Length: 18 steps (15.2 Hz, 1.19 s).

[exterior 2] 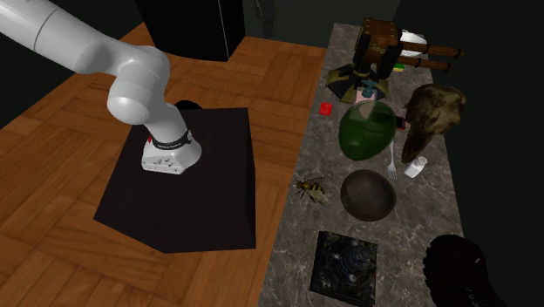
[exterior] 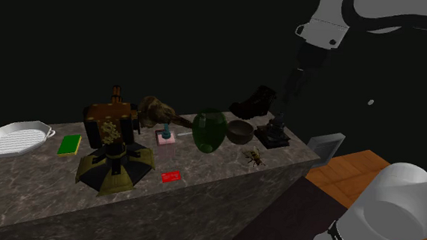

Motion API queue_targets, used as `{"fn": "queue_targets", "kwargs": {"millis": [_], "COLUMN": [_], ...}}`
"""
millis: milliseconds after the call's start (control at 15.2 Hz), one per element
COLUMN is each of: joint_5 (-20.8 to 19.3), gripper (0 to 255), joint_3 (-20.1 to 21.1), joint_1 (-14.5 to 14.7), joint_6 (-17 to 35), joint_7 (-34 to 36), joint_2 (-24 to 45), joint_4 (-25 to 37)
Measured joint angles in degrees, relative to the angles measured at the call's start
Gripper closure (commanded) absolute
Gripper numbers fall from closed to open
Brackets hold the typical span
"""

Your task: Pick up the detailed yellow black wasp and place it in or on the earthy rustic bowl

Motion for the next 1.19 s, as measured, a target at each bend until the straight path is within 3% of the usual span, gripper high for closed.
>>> {"fn": "queue_targets", "kwargs": {"millis": [198,660,1188], "joint_5": [-0.1,0.0,1.7], "gripper": [0,0,0], "joint_3": [-0.9,-5.0,-10.0], "joint_1": [-0.5,-2.7,-4.6], "joint_6": [2.0,13.1,26.6], "joint_7": [-0.7,-3.4,-7.6], "joint_2": [0.7,5.4,16.8], "joint_4": [-1.6,-9.1,-12.9]}}
